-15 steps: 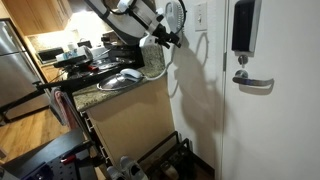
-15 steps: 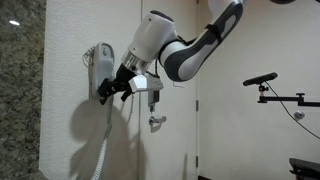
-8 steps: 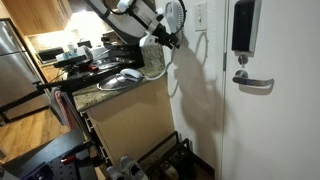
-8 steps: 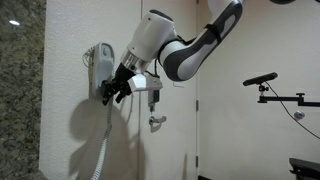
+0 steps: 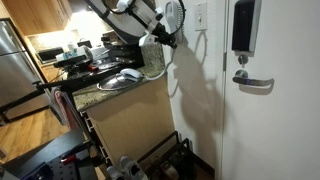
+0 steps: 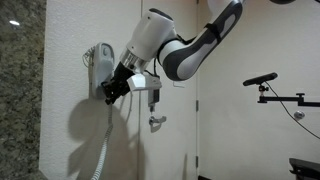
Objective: Untangle and straighten the telephone cable.
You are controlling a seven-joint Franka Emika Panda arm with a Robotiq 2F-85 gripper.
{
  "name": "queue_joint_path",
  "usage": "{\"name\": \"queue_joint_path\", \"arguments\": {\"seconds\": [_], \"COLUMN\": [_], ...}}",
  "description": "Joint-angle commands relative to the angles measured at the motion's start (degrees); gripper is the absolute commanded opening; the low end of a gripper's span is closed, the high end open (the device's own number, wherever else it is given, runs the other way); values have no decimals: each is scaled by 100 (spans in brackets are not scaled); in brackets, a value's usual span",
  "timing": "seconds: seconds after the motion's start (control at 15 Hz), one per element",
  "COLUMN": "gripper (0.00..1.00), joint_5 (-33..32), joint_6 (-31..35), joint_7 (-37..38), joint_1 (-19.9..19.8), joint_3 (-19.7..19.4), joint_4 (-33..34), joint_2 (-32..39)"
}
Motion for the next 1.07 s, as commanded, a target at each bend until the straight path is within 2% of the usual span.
{"name": "queue_joint_path", "arguments": {"seconds": [0.0, 0.4, 0.87, 0.93, 1.0], "gripper": [4, 4, 4, 4, 4], "joint_5": [-287, -854, -728, -735, -683], "joint_6": [-38, -239, -961, -1024, -809], "joint_7": [96, 611, 921, 1009, 786], "joint_1": [179, 547, 562, 559, 493], "joint_3": [-115, -367, -539, -564, -488], "joint_4": [24, -8, -248, -313, -58], "joint_2": [-185, -661, -851, -882, -636]}}
